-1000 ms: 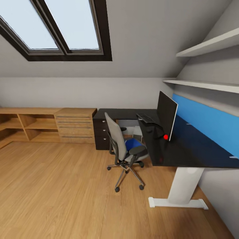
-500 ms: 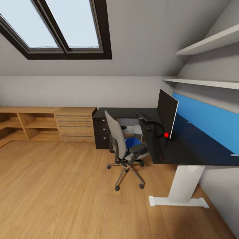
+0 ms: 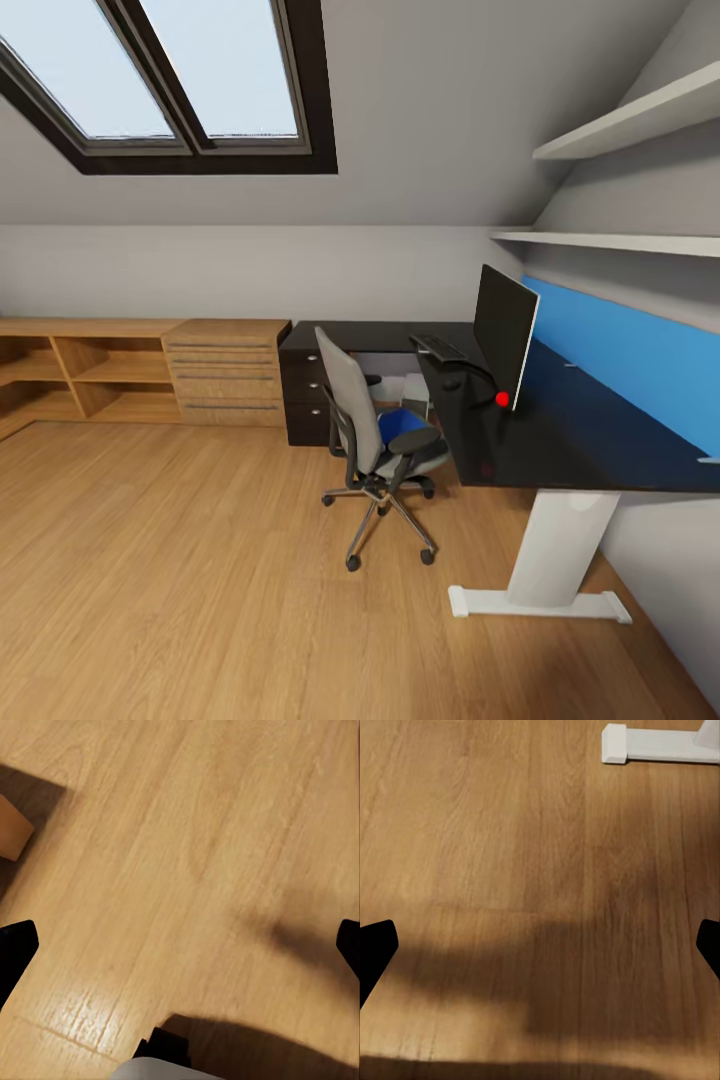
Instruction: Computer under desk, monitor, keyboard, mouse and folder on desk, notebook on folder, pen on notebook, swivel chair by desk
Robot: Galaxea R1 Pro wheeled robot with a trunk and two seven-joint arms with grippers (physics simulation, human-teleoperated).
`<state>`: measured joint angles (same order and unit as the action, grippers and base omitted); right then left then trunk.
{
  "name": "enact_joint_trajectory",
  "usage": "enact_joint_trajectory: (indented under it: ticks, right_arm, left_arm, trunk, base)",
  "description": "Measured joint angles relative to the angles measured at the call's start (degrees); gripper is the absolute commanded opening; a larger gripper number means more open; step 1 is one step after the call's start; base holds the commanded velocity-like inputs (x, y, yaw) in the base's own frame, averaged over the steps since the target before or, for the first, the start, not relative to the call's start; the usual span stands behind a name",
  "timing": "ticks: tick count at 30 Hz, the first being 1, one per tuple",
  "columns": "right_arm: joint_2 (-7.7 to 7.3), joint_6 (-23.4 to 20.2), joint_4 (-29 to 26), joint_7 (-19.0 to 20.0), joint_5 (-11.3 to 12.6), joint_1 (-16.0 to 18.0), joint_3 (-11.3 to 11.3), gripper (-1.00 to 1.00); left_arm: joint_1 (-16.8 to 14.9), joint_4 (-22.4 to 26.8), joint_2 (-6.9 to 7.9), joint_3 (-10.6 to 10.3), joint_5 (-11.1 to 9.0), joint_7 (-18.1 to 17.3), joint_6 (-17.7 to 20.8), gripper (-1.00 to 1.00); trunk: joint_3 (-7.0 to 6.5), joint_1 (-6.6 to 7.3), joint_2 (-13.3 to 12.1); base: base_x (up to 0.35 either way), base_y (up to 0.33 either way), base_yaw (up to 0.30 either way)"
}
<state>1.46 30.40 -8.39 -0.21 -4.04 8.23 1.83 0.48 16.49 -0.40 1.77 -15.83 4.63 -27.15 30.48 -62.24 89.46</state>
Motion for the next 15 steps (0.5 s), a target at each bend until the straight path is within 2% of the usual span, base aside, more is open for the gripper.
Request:
enact_joint_trajectory:
  ticks: [10, 12, 15]
  right_arm:
    - [0.09, 0.0, -0.1, 0.0, 0.1, 0.0, -0.1, 1.00]
    - [0.30, 0.0, -0.1, 0.1, 0.1, 0.0, -0.2, 1.00]
    - [0.85, 0.0, -0.7, 0.1, 0.1, 0.0, -0.2, 1.00]
  left_arm:
    - [0.0, 0.7, -0.16, -0.3, 0.0, -0.3, -0.2, 1.00]
    - [0.0, 2.0, -0.31, -0.3, 0.1, -0.3, 0.9, 1.00]
    - [-0.1, 7.2, -1.52, -0.4, 0.3, -0.1, 6.3, 1.00]
  trunk:
    - [1.80, -2.20, 4.0]
    - [2.15, -2.64, 4.8]
    - [2.69, -3.30, 6.0]
  base:
    - [0.000, 0.000, 0.000]
    - [0.000, 0.000, 0.000]
    - [0.000, 0.000, 0.000]
